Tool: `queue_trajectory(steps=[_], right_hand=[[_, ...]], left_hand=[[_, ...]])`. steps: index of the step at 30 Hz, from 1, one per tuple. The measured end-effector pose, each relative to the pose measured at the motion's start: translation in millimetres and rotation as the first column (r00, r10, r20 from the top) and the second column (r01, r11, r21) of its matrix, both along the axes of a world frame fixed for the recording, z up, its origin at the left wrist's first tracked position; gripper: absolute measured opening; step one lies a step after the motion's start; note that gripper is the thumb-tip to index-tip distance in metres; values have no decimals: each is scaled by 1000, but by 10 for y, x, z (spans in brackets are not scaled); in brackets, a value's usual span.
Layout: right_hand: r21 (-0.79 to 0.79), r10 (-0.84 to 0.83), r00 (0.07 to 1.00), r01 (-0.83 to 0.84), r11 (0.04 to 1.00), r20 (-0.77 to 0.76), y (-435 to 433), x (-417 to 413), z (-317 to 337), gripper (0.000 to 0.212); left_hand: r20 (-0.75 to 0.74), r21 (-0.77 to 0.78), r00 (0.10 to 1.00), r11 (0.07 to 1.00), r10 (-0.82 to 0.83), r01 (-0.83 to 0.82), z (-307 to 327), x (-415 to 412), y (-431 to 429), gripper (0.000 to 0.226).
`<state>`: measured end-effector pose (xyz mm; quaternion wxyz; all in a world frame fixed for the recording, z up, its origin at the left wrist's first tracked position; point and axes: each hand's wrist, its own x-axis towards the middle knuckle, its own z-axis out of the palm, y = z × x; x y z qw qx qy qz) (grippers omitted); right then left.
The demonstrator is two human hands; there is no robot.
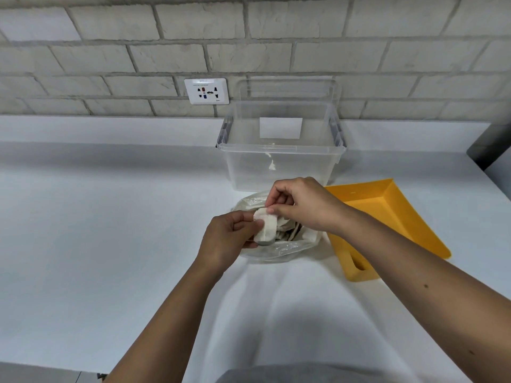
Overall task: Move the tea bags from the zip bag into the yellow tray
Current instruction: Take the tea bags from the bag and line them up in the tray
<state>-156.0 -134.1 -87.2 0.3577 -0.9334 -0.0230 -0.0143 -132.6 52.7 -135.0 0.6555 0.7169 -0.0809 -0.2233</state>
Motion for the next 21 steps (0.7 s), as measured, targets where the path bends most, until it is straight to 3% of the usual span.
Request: queue_trajectory(steps=[3, 6, 10, 13, 17, 21], right_hand=[[-27, -77, 996, 78, 997, 34, -87, 0, -42, 2], [-203, -69, 997, 72, 977, 24, -150, -23, -136, 5], [-502, -15, 999, -6, 865, -37, -138, -11, -319, 21], [-629, 19, 998, -55, 775, -64, -106, 13, -390, 31], [-719, 46, 997, -79, 691, -65, -74, 1, -419, 18], [-684, 34, 998, -66, 727, -60, -100, 1, -343, 16]], left_hand=[[82, 76, 986, 986, 143, -149, -79, 76, 47, 5], [125, 118, 972, 970, 197, -212, -131, 129, 99, 6], [105, 109, 975, 972, 196, -207, -153, 147, 98, 6], [94, 106, 979, 976, 183, -192, -158, 153, 82, 6], [89, 105, 979, 975, 184, -193, -154, 162, 94, 9], [79, 91, 978, 976, 192, -199, -139, 155, 102, 13]])
